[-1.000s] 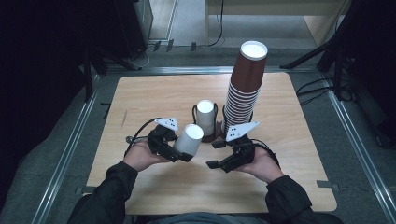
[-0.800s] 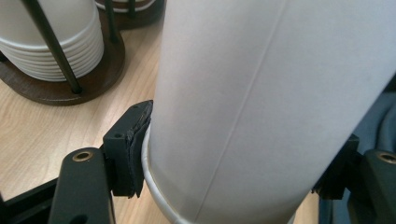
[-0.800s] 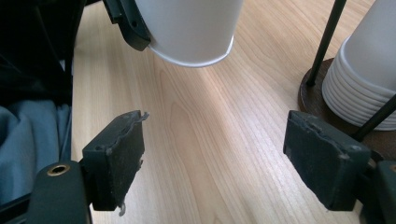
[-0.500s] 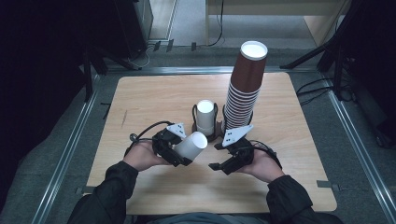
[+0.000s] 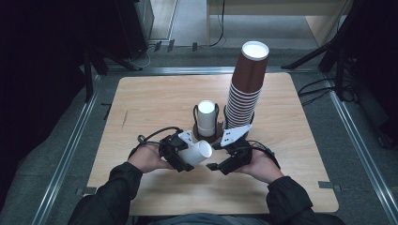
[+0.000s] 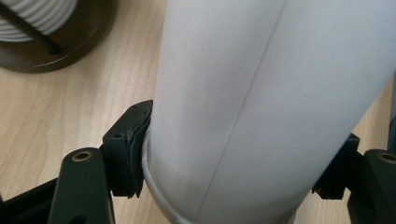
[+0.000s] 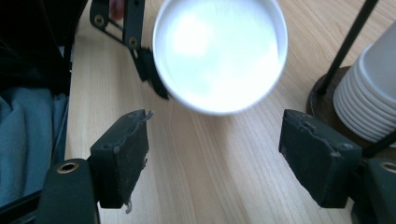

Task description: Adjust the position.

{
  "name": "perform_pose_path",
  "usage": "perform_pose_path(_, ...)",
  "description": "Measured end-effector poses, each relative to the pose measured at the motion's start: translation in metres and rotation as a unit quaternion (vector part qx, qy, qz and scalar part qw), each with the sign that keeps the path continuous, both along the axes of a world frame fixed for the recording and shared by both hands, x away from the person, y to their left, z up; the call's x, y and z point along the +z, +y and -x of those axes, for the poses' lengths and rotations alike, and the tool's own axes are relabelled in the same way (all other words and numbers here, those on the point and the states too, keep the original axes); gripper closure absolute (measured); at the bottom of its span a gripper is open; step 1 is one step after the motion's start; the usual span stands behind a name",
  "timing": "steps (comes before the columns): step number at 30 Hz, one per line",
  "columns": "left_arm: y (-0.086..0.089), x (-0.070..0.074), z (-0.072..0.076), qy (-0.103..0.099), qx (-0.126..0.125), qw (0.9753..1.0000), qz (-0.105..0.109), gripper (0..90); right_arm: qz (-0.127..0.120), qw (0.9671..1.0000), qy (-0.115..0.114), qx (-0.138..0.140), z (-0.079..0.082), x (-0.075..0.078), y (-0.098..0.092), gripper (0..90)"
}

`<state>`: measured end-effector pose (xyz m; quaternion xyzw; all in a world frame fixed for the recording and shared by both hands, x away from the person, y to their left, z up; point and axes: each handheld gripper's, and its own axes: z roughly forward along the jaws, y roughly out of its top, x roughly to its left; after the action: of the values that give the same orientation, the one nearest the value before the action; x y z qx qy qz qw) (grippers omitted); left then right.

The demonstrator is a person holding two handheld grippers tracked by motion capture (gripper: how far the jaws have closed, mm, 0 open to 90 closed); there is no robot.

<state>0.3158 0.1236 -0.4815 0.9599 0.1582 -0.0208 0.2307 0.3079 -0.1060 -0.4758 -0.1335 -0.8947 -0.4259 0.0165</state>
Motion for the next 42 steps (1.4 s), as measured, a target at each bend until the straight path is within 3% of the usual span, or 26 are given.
perform_pose_path(10, -0.015, -0.005, 0.008, 0.006, -0.025, 0.9996, -0.01, 27.6, -0.002, 0.9999, 0.006, 0.012, 0.003, 0.0, 0.014, 24.5)
perform_pose_path(13, -0.018, -0.007, 0.009, 0.011, -0.027, 0.9995, -0.014, 27.0, -0.002, 0.9998, 0.006, 0.019, 0.005, 0.0, 0.017, 32.5)
perform_pose_path(18, -0.018, -0.008, 0.009, 0.012, -0.031, 0.9993, -0.016, 26.4, 0.006, 0.9995, 0.008, 0.03, 0.005, 0.002, 0.018, 34.5)
perform_pose_path(25, -0.014, -0.003, 0.009, 0.011, -0.03, 0.9995, 0.002, 23.7, -0.008, 0.9993, 0.017, 0.032, 0.004, 0.005, 0.014, 34.7)
perform_pose_path(32, -0.004, 0.0, 0.007, 0.002, -0.004, 1.0, 0.009, 14.9, -0.007, 0.9997, 0.009, 0.023, 0.002, 0.005, 0.01, 34.6)
perform_pose_path(39, 0.011, 0.007, 0.006, -0.008, 0.012, 0.9991, 0.041, 12.6, -0.013, 0.9998, 0.008, 0.014, -0.001, 0.006, 0.003, 34.5)
perform_pose_path(42, 0.018, 0.009, 0.005, -0.003, 0.02, 0.9981, 0.058, 12.5, -0.019, 0.9998, 0.006, 0.01, -0.002, 0.006, 0.0, 34.3)
